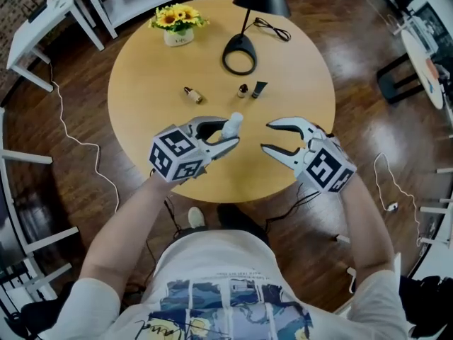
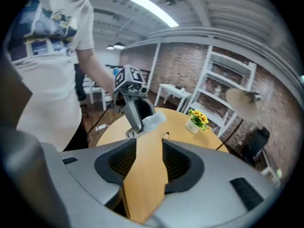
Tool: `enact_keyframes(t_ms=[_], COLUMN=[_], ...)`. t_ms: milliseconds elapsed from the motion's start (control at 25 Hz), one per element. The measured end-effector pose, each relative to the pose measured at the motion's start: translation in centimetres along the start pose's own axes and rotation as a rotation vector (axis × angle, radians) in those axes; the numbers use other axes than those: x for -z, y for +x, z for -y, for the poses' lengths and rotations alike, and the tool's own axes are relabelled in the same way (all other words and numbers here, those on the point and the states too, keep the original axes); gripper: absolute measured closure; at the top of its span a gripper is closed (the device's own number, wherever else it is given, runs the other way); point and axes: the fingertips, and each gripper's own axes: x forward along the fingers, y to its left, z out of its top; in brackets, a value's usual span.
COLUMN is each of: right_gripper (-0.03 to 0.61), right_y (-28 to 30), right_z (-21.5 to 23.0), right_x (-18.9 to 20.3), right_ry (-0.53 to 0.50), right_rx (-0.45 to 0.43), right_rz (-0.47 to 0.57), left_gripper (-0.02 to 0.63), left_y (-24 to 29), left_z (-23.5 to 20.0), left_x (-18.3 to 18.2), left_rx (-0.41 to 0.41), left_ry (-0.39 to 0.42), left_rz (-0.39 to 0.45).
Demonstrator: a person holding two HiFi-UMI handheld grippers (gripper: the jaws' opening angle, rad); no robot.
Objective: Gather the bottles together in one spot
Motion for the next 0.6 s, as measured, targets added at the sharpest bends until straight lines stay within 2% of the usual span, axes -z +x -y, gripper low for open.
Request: enact_keyframes(t_ms=[120, 280, 480, 600], right_gripper=[0.385, 0.386, 0.387, 0.442], right_y=[-0.9, -1.0, -0.4, -0.3], right_z=[0.6, -1.6, -5.0, -6.1], right_x=[-0.9, -3.2, -4.1, -4.1], right_ry=[-0.204, -0.318, -0.486, -0.592], right_rx=[-0.119, -0.348, -0.562, -0.621], right_rz=[-0.086, -0.122, -0.208, -0.234], left_gripper=[0.439, 0.439, 0.439, 0.439], left_y=[0.4, 0.9, 0.1, -0.7], left_z=[2.1, 5.4, 8.0, 8.8], left_x=[0.7, 0.7, 0.9, 1.2], left_rx=[0.079, 0.195, 0.339, 0.398], left_ry=[0.126, 0.214, 0.212, 0.194], left_rz=[-0.082, -0.109, -0.109, -0.099])
